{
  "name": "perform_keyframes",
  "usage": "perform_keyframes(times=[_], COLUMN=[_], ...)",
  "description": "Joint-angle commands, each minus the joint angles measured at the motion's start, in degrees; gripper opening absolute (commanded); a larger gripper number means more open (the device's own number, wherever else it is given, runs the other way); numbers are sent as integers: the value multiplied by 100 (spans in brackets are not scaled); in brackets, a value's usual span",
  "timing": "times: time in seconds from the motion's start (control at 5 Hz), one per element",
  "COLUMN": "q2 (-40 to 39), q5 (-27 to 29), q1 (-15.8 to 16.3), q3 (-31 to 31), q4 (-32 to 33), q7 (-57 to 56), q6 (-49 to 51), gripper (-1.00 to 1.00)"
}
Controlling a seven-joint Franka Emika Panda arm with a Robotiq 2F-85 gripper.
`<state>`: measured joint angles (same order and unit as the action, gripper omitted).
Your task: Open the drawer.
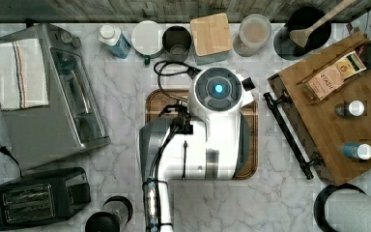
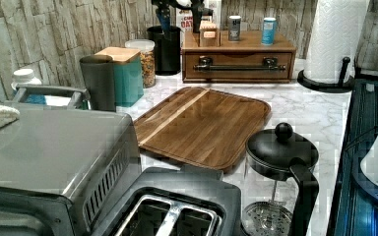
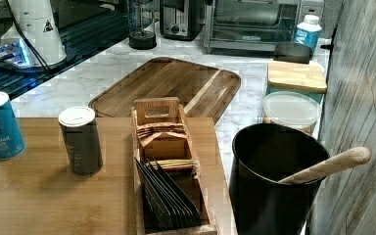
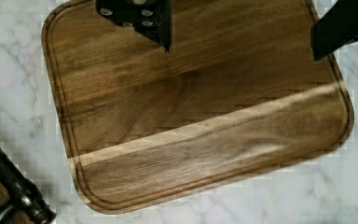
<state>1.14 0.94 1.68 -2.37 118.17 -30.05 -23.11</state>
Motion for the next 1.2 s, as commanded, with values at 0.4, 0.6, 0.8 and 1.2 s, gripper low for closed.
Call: perform_keyframes(times=[0.4, 0.6, 0.8, 1.2], q2=[1358, 1366, 1471, 1352], q5=[-147, -277, -443, -757], q1=[-295, -516, -616, -664], q3=[-652, -654, -840, -1305], q4=[1706, 1901, 2304, 2795], q7=[-3434, -4102, -4790, -5743], q6=[-797, -937, -1480, -2613], gripper=[100, 100, 100, 100])
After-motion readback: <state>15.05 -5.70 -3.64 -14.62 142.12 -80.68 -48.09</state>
